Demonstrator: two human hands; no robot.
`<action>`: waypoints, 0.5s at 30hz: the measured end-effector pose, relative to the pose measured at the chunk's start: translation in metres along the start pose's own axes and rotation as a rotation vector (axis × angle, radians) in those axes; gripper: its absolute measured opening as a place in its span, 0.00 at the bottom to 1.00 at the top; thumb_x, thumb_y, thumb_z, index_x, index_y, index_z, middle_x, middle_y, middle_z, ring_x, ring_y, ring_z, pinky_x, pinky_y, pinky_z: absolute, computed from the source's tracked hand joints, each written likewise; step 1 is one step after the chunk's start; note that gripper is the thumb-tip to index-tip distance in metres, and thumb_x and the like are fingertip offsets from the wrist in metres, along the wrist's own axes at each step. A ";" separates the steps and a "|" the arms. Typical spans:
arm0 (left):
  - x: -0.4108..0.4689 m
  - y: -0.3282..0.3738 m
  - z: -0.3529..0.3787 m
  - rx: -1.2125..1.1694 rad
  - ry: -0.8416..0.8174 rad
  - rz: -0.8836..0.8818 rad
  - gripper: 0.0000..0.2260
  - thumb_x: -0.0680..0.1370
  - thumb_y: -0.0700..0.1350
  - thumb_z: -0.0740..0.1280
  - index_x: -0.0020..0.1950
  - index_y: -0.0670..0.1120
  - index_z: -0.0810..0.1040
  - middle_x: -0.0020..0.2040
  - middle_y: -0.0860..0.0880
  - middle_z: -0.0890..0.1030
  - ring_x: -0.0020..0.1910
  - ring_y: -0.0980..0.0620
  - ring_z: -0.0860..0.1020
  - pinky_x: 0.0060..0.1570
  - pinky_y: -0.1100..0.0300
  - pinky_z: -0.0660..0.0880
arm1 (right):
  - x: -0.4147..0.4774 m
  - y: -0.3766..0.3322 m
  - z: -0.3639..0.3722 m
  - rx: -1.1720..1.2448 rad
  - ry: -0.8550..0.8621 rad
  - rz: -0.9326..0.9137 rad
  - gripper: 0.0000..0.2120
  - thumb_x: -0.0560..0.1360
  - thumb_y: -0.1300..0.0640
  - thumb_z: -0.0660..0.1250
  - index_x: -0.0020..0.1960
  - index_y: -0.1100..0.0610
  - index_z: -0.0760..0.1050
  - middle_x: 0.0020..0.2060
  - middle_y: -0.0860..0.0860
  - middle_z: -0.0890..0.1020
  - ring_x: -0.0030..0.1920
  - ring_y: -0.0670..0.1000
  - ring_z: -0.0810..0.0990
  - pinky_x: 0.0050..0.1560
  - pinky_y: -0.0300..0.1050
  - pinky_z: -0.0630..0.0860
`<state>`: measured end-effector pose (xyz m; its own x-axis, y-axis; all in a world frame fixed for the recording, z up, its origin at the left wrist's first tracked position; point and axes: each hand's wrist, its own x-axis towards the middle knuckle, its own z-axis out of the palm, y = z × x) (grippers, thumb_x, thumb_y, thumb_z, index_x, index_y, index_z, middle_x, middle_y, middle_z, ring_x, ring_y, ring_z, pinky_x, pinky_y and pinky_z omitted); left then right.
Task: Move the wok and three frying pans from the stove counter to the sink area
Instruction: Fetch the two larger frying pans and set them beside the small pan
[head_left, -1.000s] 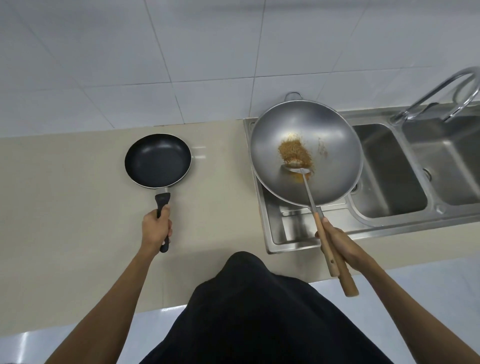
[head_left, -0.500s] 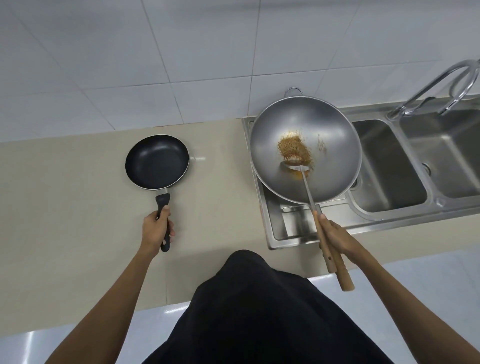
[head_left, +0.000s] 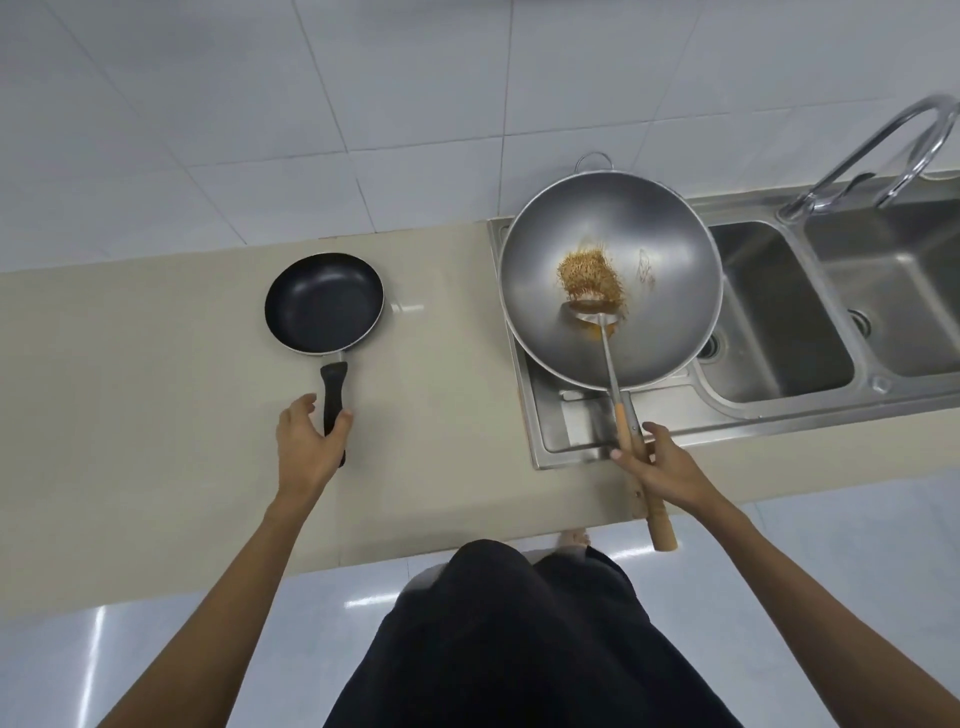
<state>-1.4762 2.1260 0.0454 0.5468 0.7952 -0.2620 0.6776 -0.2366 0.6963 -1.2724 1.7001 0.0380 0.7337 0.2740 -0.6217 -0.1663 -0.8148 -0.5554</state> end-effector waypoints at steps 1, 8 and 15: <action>-0.004 0.003 0.000 0.039 -0.003 0.039 0.28 0.78 0.54 0.70 0.72 0.39 0.71 0.69 0.39 0.73 0.70 0.40 0.69 0.68 0.45 0.69 | -0.002 0.001 -0.001 0.008 0.001 -0.006 0.43 0.76 0.39 0.71 0.81 0.58 0.57 0.73 0.60 0.75 0.69 0.63 0.76 0.61 0.52 0.73; -0.036 0.046 0.033 0.156 -0.101 0.268 0.26 0.77 0.54 0.72 0.70 0.42 0.73 0.69 0.42 0.74 0.71 0.43 0.68 0.70 0.50 0.66 | -0.014 0.021 -0.015 0.065 0.044 -0.044 0.36 0.79 0.38 0.64 0.79 0.57 0.62 0.70 0.59 0.77 0.64 0.55 0.78 0.60 0.49 0.72; -0.062 0.125 0.096 0.293 -0.276 0.555 0.28 0.77 0.56 0.71 0.70 0.41 0.74 0.67 0.42 0.77 0.68 0.42 0.71 0.69 0.49 0.67 | -0.014 0.052 -0.065 0.023 0.156 -0.075 0.33 0.81 0.38 0.61 0.77 0.59 0.67 0.72 0.61 0.75 0.69 0.60 0.76 0.68 0.56 0.73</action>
<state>-1.3781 1.9936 0.0844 0.9306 0.3503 -0.1066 0.3447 -0.7400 0.5775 -1.2490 1.6205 0.0536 0.8376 0.2492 -0.4862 -0.1214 -0.7827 -0.6104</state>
